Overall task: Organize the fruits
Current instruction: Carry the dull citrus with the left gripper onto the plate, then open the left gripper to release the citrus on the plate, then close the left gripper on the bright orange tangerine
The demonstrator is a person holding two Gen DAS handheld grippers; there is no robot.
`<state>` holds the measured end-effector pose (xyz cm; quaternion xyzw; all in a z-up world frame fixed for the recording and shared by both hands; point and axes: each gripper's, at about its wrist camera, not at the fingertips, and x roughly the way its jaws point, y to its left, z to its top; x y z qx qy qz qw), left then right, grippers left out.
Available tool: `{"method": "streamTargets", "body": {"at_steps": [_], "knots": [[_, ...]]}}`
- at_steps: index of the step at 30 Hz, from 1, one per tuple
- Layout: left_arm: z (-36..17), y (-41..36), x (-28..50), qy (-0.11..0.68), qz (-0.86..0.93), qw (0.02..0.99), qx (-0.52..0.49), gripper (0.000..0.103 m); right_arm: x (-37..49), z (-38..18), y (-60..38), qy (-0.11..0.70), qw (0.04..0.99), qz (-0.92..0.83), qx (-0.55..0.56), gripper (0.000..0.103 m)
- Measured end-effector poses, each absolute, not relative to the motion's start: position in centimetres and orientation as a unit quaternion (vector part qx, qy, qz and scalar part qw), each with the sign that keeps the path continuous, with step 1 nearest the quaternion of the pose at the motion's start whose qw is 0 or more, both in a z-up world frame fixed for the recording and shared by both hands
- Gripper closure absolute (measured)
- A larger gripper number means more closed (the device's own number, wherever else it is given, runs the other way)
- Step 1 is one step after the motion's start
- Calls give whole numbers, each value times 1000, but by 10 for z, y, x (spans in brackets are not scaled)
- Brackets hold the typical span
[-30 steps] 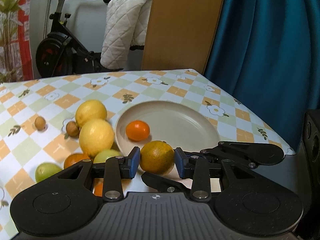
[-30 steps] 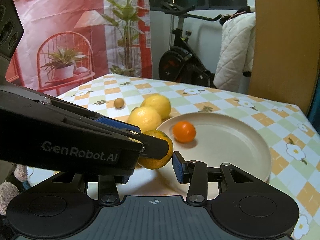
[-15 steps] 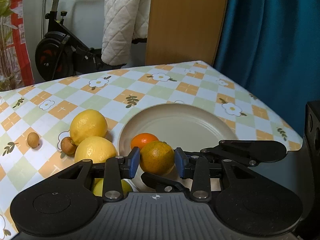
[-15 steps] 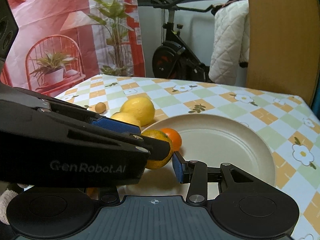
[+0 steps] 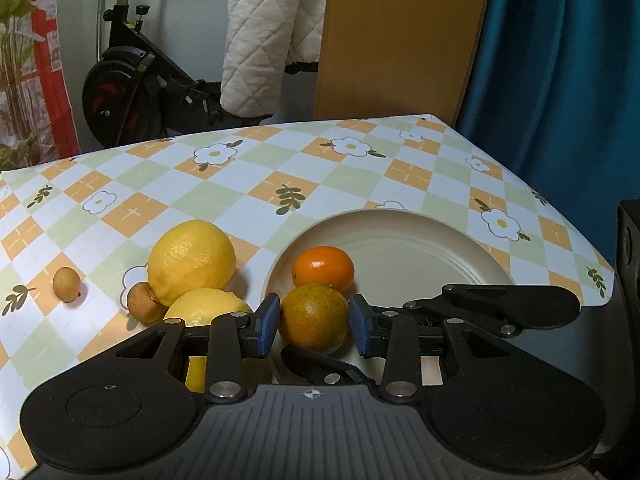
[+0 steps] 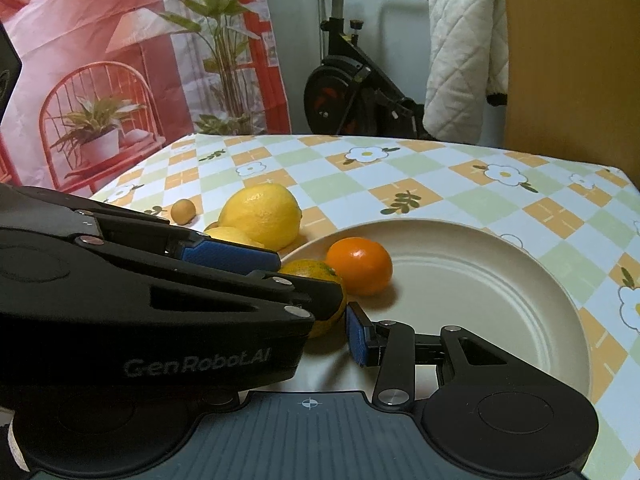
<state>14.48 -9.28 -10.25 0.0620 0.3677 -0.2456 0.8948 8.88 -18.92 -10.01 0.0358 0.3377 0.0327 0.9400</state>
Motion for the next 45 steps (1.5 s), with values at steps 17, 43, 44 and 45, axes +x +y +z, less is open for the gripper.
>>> {"method": "streamTargets", "body": {"at_steps": [17, 43, 44, 45], "knots": [[-68, -64, 123, 338, -244, 909, 14, 63, 57, -78, -177, 320, 947, 2, 18, 56], [-90, 12, 60, 354, -207, 909, -70, 63, -4, -82, -114, 294, 954, 58, -19, 56], [-92, 12, 59, 356, -210, 908, -70, 63, -4, -83, -113, 295, 954, 59, -21, 56], [-94, 12, 59, 358, -212, 907, -71, 63, -4, -85, -111, 295, 953, 60, -23, 56]]}}
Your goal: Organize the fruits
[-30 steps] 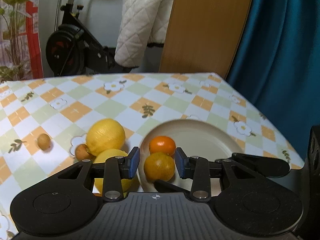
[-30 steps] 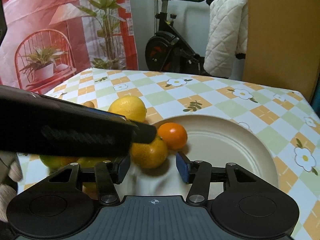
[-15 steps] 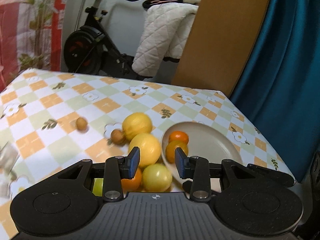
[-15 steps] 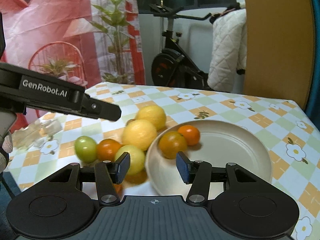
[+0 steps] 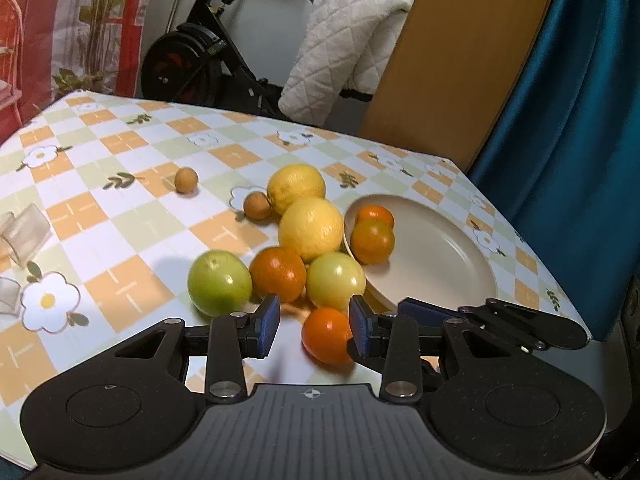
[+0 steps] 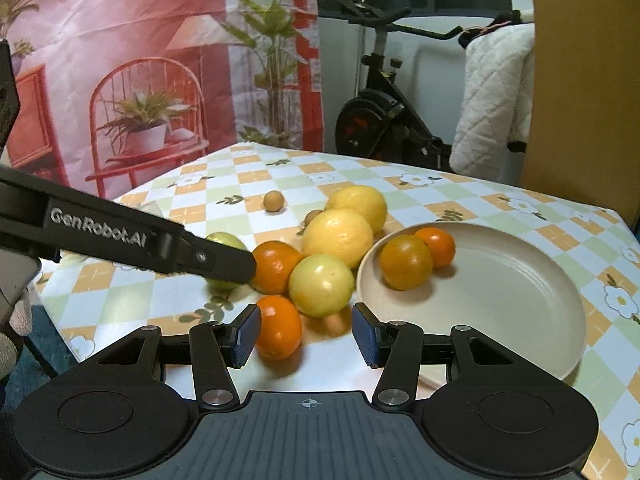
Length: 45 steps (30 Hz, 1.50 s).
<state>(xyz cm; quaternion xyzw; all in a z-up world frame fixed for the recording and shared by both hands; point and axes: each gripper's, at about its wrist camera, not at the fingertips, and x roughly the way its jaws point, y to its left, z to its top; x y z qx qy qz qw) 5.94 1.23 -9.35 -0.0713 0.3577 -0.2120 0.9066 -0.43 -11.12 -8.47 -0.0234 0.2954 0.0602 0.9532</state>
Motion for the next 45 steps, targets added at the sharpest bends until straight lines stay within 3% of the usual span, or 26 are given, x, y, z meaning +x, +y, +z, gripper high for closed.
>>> {"method": "streamTargets", "body": {"at_steps": [10, 29, 45], "knots": [[-108, 13, 60, 374, -222, 896, -88, 63, -3, -98, -96, 302, 949, 78, -48, 57], [-117, 8, 65, 384, -231, 889, -91, 63, 5, -108, -94, 300, 949, 81, -53, 69], [-121, 4, 70, 395, -232, 885, -88, 62, 10, -110, -98, 298, 950, 84, -40, 71]]}}
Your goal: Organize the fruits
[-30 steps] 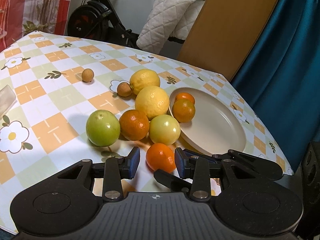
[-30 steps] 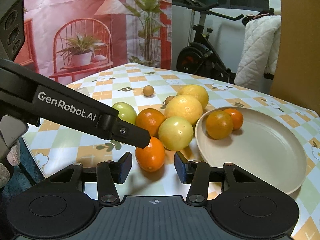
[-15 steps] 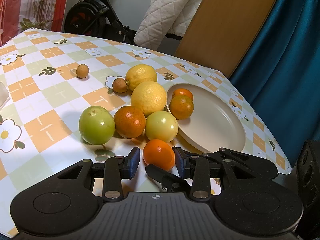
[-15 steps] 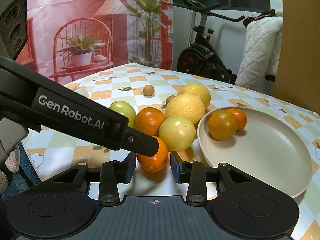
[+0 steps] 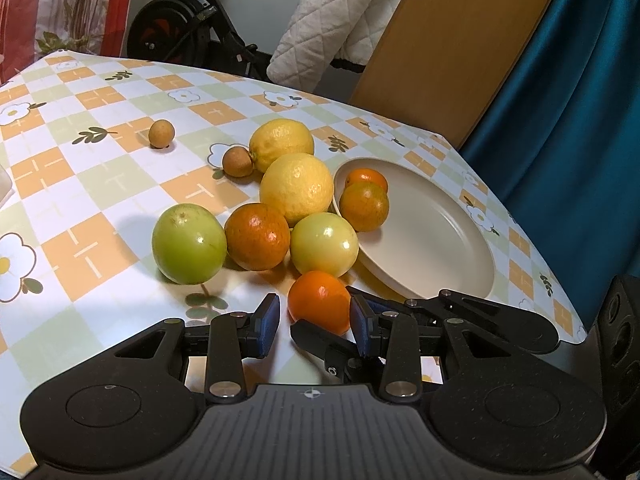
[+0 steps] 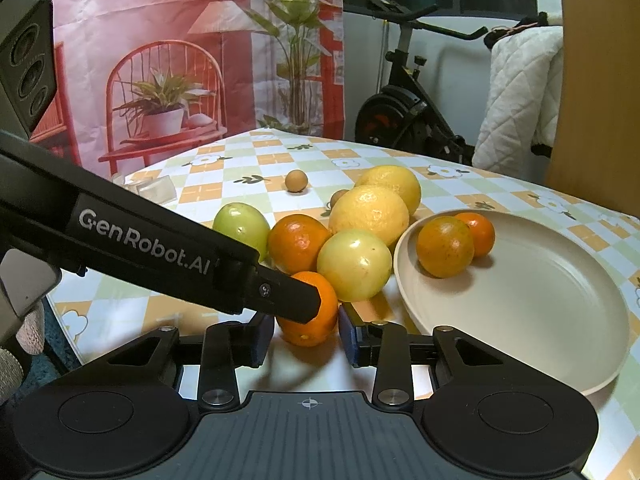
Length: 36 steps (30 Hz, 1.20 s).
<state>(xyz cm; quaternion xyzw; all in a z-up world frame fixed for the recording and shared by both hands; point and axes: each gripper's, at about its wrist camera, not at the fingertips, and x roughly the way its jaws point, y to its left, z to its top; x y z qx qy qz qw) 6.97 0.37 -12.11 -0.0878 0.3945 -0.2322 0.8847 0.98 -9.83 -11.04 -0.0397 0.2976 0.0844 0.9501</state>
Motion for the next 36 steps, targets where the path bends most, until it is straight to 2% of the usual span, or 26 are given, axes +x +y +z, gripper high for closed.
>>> {"method": "streamTargets", "body": {"at_steps": [12, 36], "knots": [[-127, 6, 76, 406, -234, 875, -123, 62, 9, -112, -99, 296, 950, 86, -36, 71], [-114, -7, 64, 390, -249, 882, -90, 63, 2, -102, -107, 288, 954, 80, -21, 71]]}}
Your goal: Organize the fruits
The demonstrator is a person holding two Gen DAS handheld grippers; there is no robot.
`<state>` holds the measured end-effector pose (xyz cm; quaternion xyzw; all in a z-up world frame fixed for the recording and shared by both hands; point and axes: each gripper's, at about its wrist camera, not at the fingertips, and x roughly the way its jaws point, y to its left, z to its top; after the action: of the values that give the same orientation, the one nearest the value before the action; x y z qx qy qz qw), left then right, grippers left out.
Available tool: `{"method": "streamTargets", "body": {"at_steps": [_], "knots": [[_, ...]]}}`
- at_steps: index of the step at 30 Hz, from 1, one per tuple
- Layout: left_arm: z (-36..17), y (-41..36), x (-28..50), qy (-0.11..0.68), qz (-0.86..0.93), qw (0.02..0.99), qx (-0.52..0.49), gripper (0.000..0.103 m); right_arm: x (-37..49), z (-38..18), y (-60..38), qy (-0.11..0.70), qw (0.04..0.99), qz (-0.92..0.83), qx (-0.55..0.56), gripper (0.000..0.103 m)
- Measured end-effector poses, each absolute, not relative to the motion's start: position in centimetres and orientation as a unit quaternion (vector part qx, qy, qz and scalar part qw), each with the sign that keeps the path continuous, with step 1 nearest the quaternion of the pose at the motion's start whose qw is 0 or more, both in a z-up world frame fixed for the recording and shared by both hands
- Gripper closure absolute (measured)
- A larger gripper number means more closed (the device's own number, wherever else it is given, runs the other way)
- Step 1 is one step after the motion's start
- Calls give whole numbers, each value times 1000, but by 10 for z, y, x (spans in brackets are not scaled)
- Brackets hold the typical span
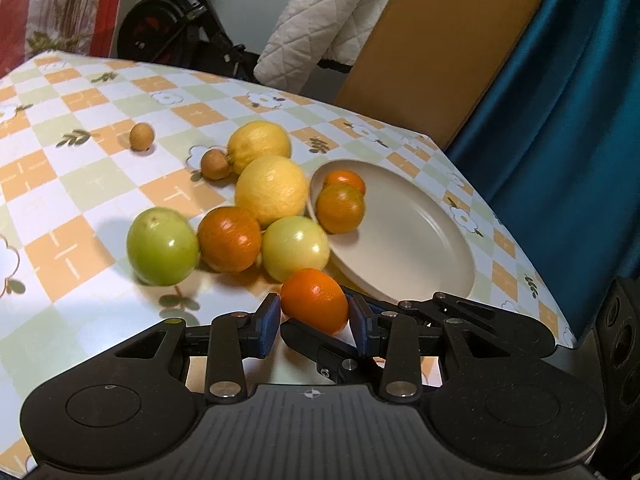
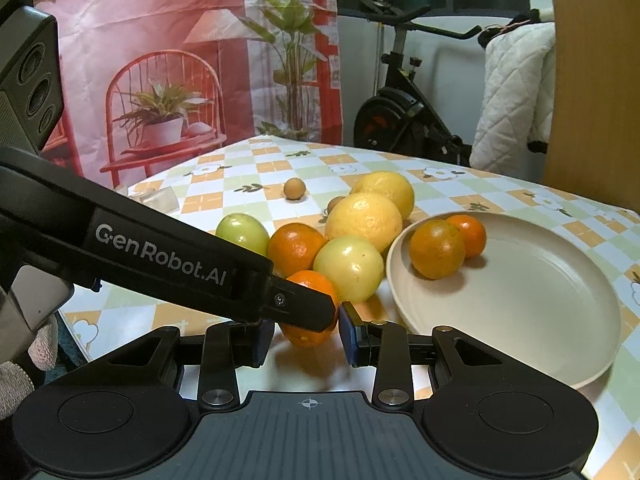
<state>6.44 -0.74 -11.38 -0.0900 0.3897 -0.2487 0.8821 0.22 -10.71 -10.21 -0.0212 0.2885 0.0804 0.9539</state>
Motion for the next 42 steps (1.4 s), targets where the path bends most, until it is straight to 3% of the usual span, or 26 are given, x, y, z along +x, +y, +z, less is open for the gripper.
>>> {"method": "streamTargets", "body": {"at_steps": [18, 42], "knots": [[-86, -56, 73, 360, -276, 891, -25, 63, -4, -82, -150, 247, 968, 28, 32, 71], [-101, -76, 132, 396, -244, 885, 2, 64, 56, -97, -177, 294, 953, 35, 64, 71]]}}
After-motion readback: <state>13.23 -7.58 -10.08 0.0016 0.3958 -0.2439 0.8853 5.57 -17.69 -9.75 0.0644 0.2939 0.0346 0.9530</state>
